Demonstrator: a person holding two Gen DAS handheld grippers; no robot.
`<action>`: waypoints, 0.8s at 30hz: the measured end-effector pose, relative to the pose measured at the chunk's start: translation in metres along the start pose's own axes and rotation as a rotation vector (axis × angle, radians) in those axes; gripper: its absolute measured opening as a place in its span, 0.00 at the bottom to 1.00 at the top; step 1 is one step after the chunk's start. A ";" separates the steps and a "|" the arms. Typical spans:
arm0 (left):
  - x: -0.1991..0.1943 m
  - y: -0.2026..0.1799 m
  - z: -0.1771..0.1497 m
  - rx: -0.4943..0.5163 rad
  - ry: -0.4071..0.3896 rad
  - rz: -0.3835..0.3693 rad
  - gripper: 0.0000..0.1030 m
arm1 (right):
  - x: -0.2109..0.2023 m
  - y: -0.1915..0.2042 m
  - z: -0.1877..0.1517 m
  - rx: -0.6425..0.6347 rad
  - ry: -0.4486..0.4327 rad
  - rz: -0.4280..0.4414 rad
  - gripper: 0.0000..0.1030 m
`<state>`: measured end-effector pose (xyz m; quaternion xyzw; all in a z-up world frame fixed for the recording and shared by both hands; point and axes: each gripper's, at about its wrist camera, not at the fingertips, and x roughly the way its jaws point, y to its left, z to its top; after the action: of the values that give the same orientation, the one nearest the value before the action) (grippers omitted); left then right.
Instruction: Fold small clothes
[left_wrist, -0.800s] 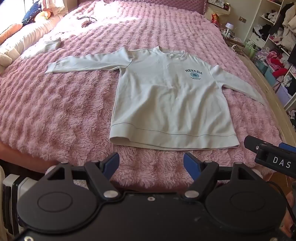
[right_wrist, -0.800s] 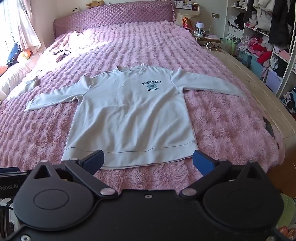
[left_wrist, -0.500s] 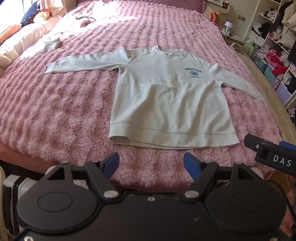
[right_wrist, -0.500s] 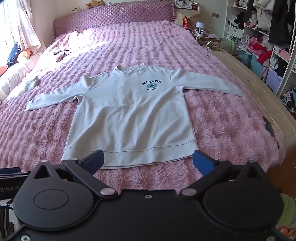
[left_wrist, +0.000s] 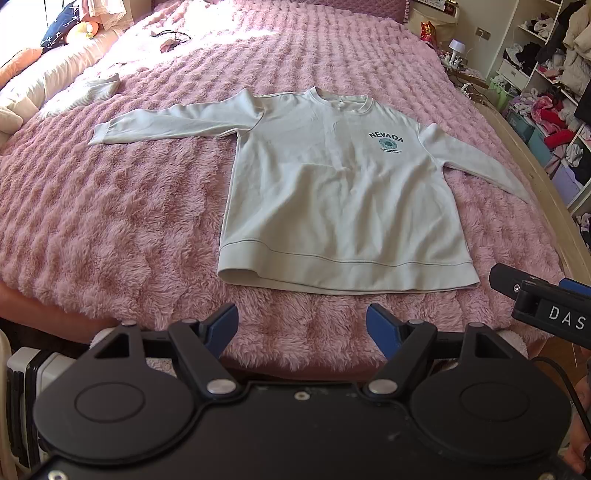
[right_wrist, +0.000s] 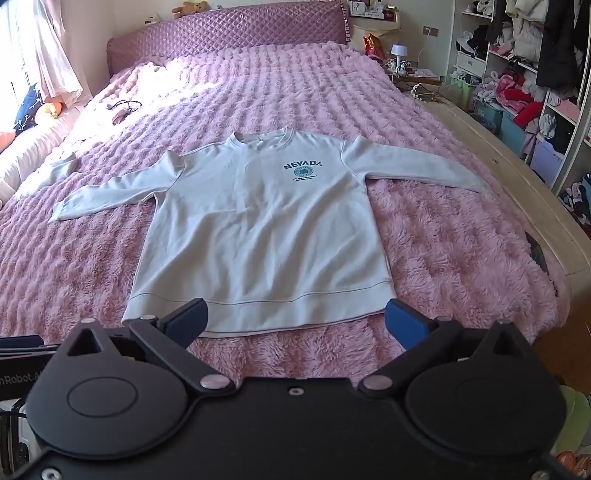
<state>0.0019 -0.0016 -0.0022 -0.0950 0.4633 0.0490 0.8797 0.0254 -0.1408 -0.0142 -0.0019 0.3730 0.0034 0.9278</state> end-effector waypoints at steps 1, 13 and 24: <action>0.000 0.000 0.000 0.000 0.000 0.000 0.76 | 0.000 0.000 0.000 0.001 0.000 0.000 1.00; 0.000 0.000 0.000 0.006 0.001 -0.003 0.76 | 0.001 0.000 0.000 -0.001 -0.003 -0.004 1.00; 0.000 -0.001 0.000 0.007 0.001 0.000 0.76 | -0.001 -0.002 0.001 0.000 -0.003 -0.004 1.00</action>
<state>0.0016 -0.0025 -0.0020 -0.0921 0.4638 0.0476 0.8798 0.0255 -0.1426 -0.0127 -0.0026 0.3717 0.0013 0.9283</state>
